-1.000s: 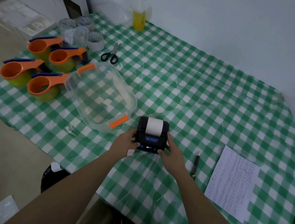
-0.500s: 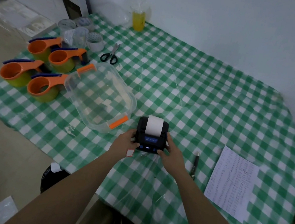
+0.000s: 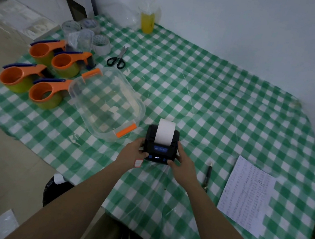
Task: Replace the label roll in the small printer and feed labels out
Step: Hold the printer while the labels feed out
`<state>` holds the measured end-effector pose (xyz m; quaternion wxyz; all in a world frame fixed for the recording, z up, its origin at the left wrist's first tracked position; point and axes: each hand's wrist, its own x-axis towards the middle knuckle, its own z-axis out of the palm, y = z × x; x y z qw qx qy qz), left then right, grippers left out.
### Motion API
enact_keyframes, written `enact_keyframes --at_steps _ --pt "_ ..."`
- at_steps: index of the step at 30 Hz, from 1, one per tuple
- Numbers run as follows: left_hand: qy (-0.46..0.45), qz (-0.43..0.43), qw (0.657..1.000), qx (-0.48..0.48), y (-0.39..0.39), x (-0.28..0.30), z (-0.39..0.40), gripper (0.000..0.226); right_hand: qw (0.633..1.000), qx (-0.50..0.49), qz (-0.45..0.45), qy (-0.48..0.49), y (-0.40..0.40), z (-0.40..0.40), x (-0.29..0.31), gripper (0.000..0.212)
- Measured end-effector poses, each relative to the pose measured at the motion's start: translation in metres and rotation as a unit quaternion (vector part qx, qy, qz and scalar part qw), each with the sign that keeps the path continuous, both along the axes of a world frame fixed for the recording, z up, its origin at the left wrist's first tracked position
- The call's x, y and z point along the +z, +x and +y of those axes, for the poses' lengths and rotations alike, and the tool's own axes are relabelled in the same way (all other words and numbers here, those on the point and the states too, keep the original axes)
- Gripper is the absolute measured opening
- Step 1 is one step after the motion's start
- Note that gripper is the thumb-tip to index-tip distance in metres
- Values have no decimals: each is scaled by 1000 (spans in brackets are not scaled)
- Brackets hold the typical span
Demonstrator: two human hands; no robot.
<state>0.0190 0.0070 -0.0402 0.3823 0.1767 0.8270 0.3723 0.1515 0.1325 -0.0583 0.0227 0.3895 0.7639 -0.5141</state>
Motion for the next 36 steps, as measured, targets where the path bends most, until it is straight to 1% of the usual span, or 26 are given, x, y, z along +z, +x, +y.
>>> enact_keyframes --at_steps 36 --pt "9 -12 1000 -2 -2 -4 -2 51 1000 5 0 7 0 1 -1 74"
